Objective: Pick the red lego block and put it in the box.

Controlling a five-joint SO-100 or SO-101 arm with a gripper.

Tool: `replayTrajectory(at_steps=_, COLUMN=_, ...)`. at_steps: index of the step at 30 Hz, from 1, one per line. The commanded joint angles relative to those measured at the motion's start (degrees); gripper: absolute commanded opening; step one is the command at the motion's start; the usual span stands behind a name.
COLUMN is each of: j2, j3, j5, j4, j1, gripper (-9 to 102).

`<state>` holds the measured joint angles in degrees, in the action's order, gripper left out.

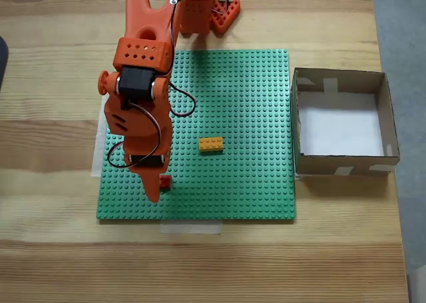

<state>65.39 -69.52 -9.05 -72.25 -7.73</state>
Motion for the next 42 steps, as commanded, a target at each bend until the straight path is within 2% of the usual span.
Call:
replayTrajectory(at_steps=1, j2=0.0, j3=0.1, j5=-0.3, j4=0.9, j1=0.1, gripper=28)
replayTrajectory(at_steps=42, j2=-4.1, j3=-3.6, j5=2.9, j4=5.6, j1=0.1, gripper=27)
